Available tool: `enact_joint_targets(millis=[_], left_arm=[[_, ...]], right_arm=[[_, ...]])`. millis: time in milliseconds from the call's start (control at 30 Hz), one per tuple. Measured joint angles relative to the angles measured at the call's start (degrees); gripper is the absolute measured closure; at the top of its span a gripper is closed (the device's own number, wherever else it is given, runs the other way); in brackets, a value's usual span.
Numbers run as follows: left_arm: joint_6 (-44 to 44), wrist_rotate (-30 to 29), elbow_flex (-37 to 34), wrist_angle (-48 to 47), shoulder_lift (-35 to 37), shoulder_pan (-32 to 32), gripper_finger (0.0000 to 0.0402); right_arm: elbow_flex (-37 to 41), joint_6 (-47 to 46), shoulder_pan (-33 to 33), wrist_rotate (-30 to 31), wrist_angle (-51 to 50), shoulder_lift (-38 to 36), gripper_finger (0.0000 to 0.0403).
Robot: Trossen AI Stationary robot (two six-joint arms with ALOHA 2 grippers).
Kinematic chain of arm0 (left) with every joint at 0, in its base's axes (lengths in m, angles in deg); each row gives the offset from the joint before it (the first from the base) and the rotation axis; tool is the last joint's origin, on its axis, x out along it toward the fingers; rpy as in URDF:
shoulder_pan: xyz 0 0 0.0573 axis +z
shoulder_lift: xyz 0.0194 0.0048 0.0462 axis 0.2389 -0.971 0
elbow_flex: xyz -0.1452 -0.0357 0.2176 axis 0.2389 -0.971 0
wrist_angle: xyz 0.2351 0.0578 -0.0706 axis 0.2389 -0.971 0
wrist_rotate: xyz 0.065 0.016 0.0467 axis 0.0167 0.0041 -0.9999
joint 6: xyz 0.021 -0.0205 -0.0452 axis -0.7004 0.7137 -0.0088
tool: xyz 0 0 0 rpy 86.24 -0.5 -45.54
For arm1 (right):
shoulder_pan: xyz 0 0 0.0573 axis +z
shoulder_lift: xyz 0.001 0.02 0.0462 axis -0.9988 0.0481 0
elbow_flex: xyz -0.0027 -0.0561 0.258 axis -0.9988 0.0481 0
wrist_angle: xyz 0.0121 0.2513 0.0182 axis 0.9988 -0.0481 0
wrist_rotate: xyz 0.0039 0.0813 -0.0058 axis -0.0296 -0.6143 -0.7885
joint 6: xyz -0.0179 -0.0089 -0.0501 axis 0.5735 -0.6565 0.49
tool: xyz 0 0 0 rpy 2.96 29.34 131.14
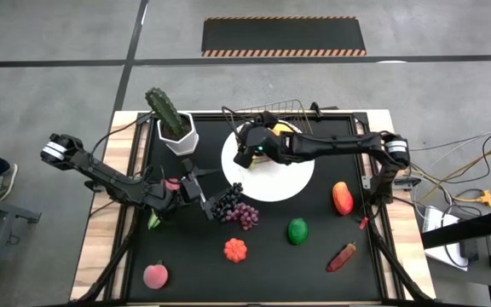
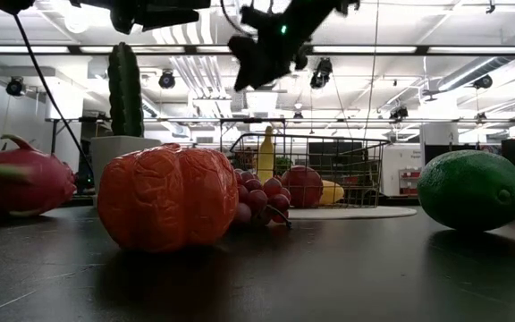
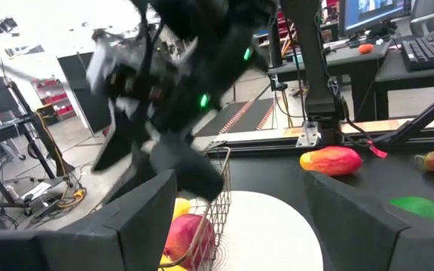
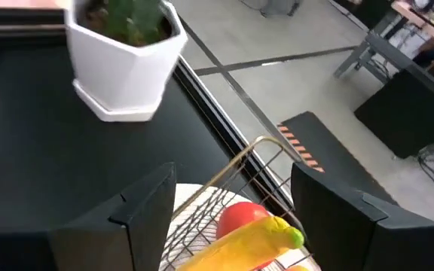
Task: Build produce basket
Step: Put the red dragonfruit into the wire basket
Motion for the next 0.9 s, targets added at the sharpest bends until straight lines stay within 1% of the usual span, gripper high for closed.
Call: enact_joint_targets(millis=[167,333,433,500,567,600,633,700,767,800,833,900], left_arm=[[3.4,0.0,-0.2,0.0,0.0,0.0,0.0127],[10.7,0.0,-0.3,-0.4,-0.1,-0.1,0.0127],[18.0,0.1,-0.3,-3.3,-0.1,-0.7,0.0127],[26.4,0.1,0.0,-9.5,-0.1,-1.0,0.0127],[36.3,0.1,0.8,-19.2,-0.1,-1.2,0.0127],[41.7,0.2,1.6,-26.1,0.1,-1.1,0.0127],[47.9,0.4,2.8,-34.8,0.3,-1.1,0.0127],[63.3,1.6,6.4,-53.6,0.4,-0.5,0.0127],[78.0,5.2,10.3,-71.5,-0.5,0.6,0.0127],[83.9,8.1,12.0,-79.6,-1.2,1.2,0.0127],[88.4,11.0,13.5,-85.9,-2.2,1.5,0.0127],[92.5,16.7,16.1,-94.4,-4.1,1.9,0.0127]], right_arm=[[-1.4,0.4,3.3,0.0,-8.3,-4.6,0.0156],[-0.9,-1.6,7.1,0.0,-18.6,-10.6,0.0160],[0.4,-3.3,9.8,0.0,-22.8,-13.9,0.0160],[2.0,-4.4,11.6,0.0,-24.0,-16.3,0.0161],[4.2,-5.2,13.3,0.0,-24.2,-18.9,0.0162],[5.4,-5.7,14.1,0.0,-24.2,-20.2,0.0162],[6.7,-6.0,14.9,0.0,-23.7,-21.4,0.0162],[9.3,-6.9,16.2,0.0,-22.9,-23.6,0.0162],[12.1,-7.6,17.1,0.0,-20.9,-25.4,0.0163],[13.5,-7.9,17.5,0.0,-19.7,-26.3,0.0163],[14.8,-8.0,17.7,0.0,-18.6,-27.0,0.0163],[17.1,-8.0,18.0,0.0,-16.1,-28.2,0.0163]])
